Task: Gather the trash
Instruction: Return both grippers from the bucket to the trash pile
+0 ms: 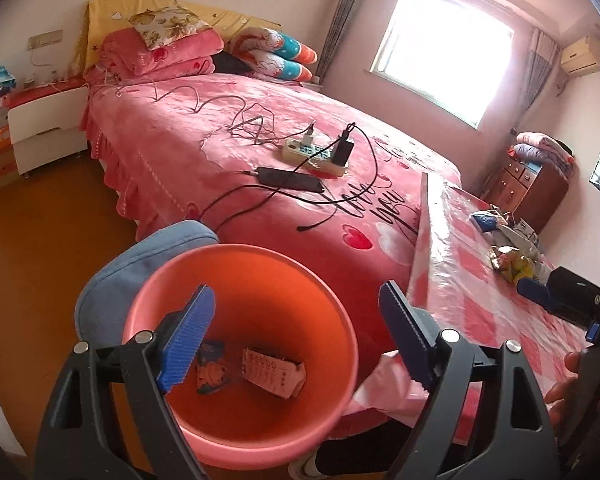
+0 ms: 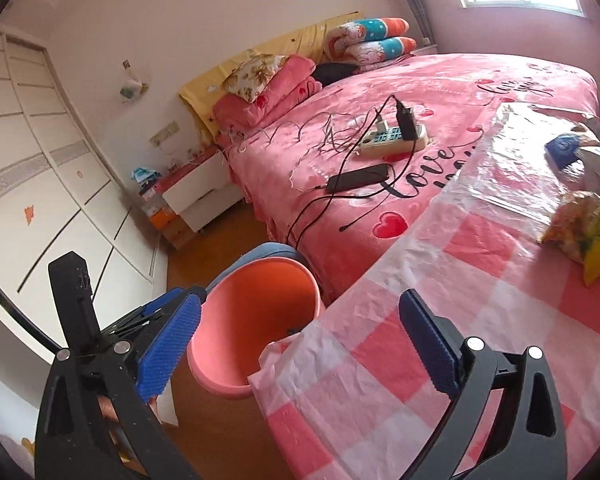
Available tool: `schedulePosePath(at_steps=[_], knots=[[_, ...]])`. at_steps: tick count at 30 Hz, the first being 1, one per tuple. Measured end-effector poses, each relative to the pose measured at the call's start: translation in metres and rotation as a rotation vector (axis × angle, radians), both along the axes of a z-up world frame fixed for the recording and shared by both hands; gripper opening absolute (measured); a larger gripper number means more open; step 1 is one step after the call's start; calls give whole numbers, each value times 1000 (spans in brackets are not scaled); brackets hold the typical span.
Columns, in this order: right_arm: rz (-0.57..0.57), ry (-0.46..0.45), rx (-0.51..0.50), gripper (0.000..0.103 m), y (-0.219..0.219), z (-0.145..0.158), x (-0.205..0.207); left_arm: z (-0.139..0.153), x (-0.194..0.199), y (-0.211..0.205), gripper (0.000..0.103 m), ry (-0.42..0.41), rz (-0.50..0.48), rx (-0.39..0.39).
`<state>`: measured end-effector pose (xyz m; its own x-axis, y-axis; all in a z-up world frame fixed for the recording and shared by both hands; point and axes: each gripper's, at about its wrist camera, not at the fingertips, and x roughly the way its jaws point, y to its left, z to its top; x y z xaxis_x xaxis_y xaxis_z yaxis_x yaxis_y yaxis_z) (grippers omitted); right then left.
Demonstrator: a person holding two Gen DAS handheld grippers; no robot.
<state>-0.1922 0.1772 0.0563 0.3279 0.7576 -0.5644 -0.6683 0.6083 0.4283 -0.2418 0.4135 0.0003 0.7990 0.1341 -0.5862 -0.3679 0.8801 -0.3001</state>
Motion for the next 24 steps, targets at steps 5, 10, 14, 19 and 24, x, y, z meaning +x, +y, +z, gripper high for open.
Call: schedulePosePath(at_steps=[5, 10, 14, 19, 24], knots=[[-70, -45, 33, 98, -25, 10, -2, 9, 5, -14, 85, 53, 23, 37], [-125, -57, 63, 98, -53, 12, 2, 12, 15, -28, 85, 114, 7, 25], [-152, -59, 54, 98, -72, 11, 9, 16, 20, -43, 85, 127, -3, 30], [-187, -52, 54, 98, -94, 8, 16, 25, 28, -65, 85, 122, -31, 62], [-225, -51, 51, 98, -114, 8, 19, 33, 38, -90, 85, 121, -67, 112]])
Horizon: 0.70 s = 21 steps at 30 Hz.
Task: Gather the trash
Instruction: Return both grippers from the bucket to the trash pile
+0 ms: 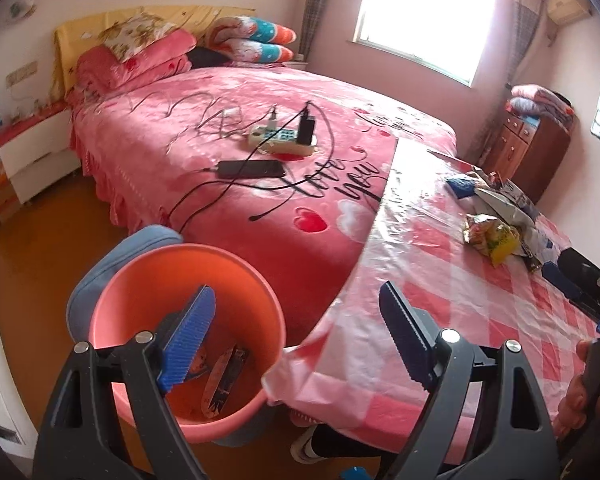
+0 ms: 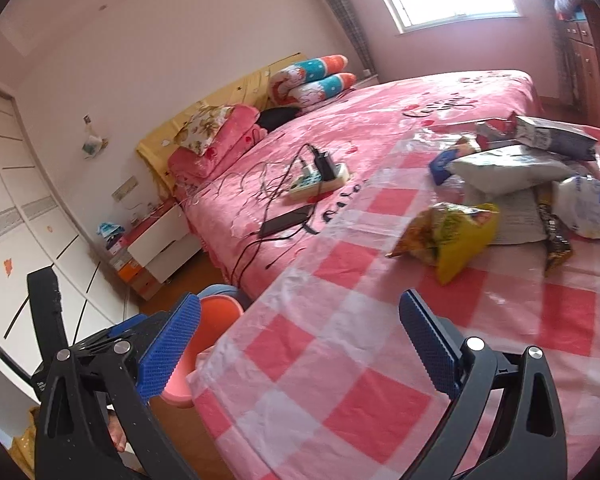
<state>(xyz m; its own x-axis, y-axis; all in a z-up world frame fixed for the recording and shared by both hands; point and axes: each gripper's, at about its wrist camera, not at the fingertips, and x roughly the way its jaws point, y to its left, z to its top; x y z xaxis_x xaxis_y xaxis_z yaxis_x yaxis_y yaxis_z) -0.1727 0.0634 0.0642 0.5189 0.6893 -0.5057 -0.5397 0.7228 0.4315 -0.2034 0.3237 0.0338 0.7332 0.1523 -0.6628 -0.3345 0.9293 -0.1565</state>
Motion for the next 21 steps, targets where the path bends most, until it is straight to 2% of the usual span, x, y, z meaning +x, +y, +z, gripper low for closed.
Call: schedulePosePath(at_steps=[6, 8, 13, 19, 21], knots=[[-48, 60, 16, 98, -32, -2, 13, 3, 12, -29, 85, 14, -64, 25], [-73, 93, -12, 98, -40, -4, 19, 4, 17, -41, 85, 16, -94, 22], [-153, 107, -13, 98, -71, -10, 27, 6, 29, -66, 85, 28, -156, 35], [-229, 109, 37, 98, -110, -9, 39, 8, 46, -97, 85, 53, -203, 58], [-252, 109, 44, 98, -120, -8, 43, 7, 54, -106, 85, 67, -216, 44]])
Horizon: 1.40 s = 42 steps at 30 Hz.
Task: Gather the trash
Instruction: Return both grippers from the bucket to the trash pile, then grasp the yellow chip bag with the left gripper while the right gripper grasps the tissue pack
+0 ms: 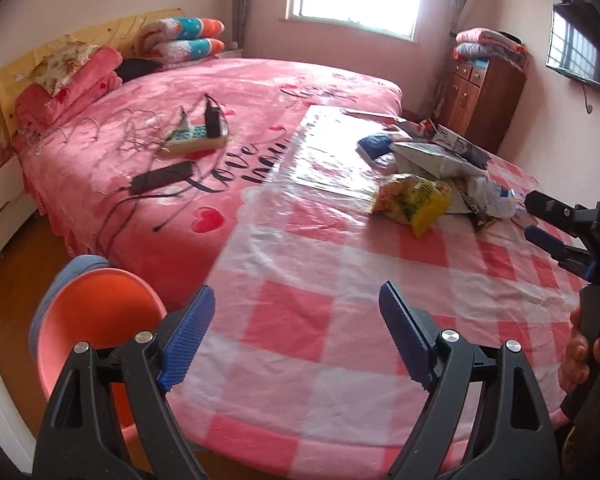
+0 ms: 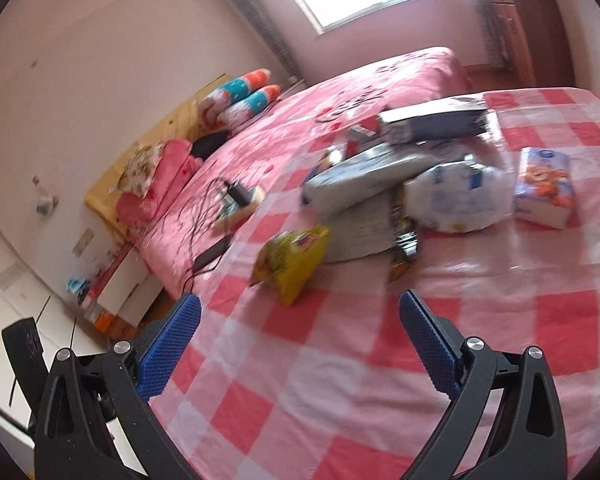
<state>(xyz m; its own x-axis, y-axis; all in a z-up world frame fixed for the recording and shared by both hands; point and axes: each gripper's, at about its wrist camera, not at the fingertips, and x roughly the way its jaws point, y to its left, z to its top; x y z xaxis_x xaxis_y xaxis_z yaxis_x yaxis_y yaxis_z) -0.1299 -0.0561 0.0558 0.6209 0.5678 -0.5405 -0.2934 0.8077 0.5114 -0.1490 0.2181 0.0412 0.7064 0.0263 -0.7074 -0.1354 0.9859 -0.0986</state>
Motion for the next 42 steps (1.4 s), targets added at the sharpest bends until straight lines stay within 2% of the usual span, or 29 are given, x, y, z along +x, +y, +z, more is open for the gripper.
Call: schedulePosePath(at_steps=[5, 10, 17, 24, 26, 27, 28, 33, 37, 42], knots=[[-68, 12, 32, 98, -35, -2, 12, 0, 23, -21, 85, 22, -37, -97], [-156, 0, 3, 98, -64, 1, 21, -5, 57, -36, 85, 42, -70, -256], [-227, 36, 22, 98, -96, -8, 39, -13, 108, -51, 85, 34, -124, -360], [-296, 64, 20, 97, -125, -18, 66, -21, 147, -38, 85, 55, -47, -450], [-306, 79, 28, 91, -130, -21, 75, -23, 154, -36, 85, 61, -27, -457], [-308, 84, 28, 82, -131, -23, 78, -25, 159, -36, 85, 66, -20, -459], [-310, 90, 26, 80, -132, -25, 80, -27, 163, -35, 85, 72, -13, -460], [-313, 118, 36, 80, -138, -34, 88, -40, 175, -40, 85, 109, -20, -495], [-328, 139, 21, 80, -140, -40, 92, -43, 175, -57, 85, 109, -56, -426], [-338, 135, -84, 76, -130, -41, 94, -41, 170, -80, 85, 109, -104, -324]])
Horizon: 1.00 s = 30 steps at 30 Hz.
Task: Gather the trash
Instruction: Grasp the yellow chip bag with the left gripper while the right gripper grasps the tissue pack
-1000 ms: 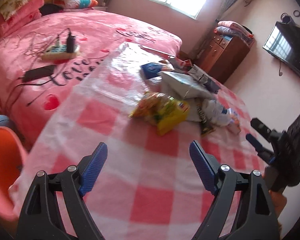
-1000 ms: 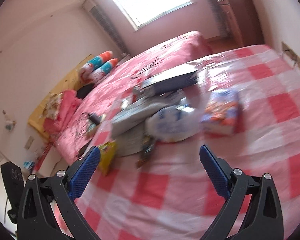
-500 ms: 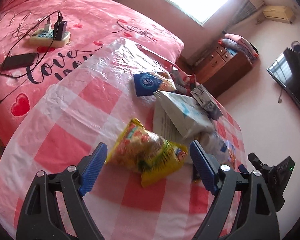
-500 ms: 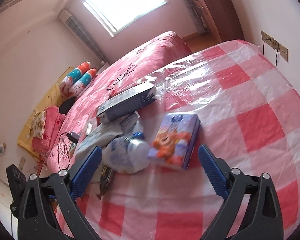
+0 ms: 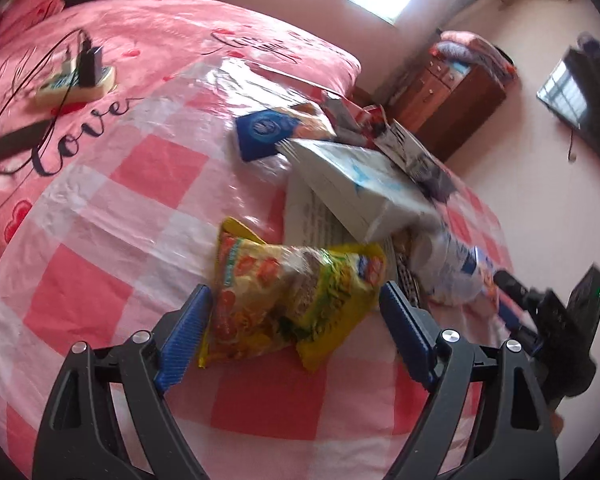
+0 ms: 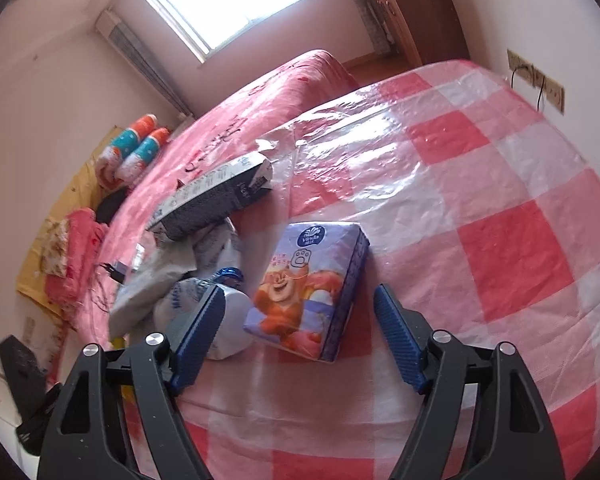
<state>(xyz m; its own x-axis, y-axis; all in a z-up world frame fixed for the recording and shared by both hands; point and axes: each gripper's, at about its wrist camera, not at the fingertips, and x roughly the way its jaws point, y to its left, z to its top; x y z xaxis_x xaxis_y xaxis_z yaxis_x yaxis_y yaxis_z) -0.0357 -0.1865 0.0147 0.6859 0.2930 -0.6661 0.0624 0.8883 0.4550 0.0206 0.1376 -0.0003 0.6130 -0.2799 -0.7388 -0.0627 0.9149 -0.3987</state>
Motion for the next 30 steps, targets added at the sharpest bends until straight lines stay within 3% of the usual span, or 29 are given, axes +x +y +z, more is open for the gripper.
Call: schedulePosePath(at_steps=[5, 9, 10, 15, 22, 26, 30], knots=[[17, 5, -128, 76, 17, 0, 2, 0, -12, -26, 85, -12, -116, 44], [11, 13, -164, 71, 20, -2, 4, 2, -24, -49, 85, -17, -251, 86], [2, 16, -170, 66, 18, -2, 4, 3, -27, -53, 85, -20, -279, 107], [1, 19, -178, 63, 16, -3, 5, 22, -35, -56, 85, -100, -296, 307], [10, 21, -184, 66, 18, -2, 6, 24, -12, -59, 85, -121, -381, 434], [30, 19, -186, 74, 21, -1, 7, 10, 1, -68, 85, -89, -454, 435], [35, 12, -162, 77, 20, -1, 7, 4, 5, -71, 85, -86, -455, 441]])
